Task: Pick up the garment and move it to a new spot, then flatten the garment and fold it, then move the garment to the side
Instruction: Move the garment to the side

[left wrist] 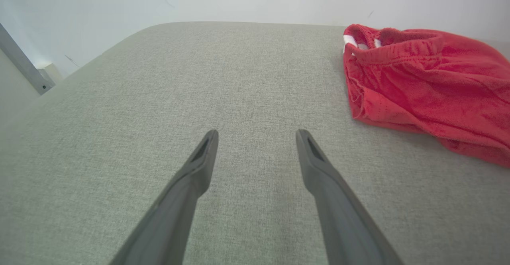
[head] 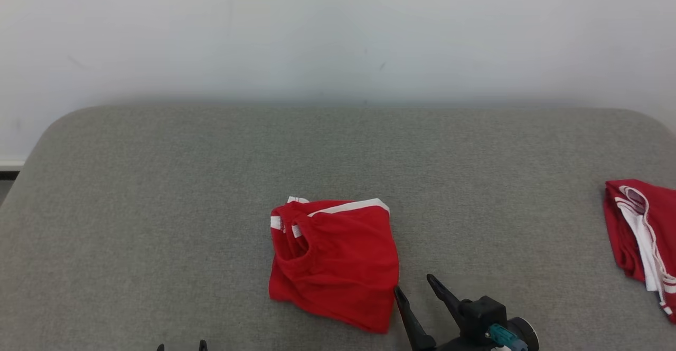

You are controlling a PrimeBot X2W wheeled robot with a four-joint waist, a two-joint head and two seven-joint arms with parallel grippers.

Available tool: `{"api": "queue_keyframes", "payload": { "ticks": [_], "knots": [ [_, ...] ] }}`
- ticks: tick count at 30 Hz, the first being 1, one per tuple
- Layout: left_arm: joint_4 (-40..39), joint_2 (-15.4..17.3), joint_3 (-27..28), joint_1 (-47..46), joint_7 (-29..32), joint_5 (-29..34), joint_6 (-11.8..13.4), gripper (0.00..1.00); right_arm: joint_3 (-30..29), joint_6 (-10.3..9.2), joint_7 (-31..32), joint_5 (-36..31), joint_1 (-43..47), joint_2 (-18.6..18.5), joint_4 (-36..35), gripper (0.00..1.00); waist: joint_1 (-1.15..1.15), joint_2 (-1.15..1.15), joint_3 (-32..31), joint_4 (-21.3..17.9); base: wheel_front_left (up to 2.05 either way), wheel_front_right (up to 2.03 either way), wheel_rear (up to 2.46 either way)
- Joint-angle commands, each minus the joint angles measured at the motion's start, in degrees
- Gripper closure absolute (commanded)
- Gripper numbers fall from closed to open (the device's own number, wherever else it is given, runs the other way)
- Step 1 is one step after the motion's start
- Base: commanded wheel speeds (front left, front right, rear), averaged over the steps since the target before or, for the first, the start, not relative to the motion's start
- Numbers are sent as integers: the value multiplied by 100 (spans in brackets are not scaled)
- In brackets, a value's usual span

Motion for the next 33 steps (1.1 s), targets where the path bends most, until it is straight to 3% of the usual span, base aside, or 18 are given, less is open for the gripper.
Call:
{"api": "queue_keyframes", "payload": {
  "ticks": [1,12,18,19,20,26,33],
  "knots": [
    [16,1,-14,-77,-17,25,15,0,71,-15,-20,90,-109,4,126,0,-1,0,174,272,0,0,0],
    [10,2,-154,-225,-16,-38,104,0,455,-15,-18,862,-816,5,1430,0,-1,0,459,647,0,0,0],
    [24,1,-194,-288,-16,-47,131,0,914,-15,-7,1396,-997,10,1723,0,-1,0,487,665,0,0,0],
    [28,2,-179,-303,-16,-43,134,0,1024,-15,-7,1487,-1022,11,1759,34,-1,0,488,658,0,0,0],
    [23,1,-155,-308,-16,-21,122,0,1108,-15,-7,1624,-1121,2,1808,100,-1,0,490,628,0,0,0],
    [16,2,-125,-296,-16,0,92,0,939,-15,-10,1562,-1240,-1,1900,100,-1,0,454,468,0,0,0],
    [-11,1,-151,-232,-16,-77,104,0,515,-15,-10,1289,-1157,-138,1862,100,-1,0,292,-154,0,0,0]
  ]
}}
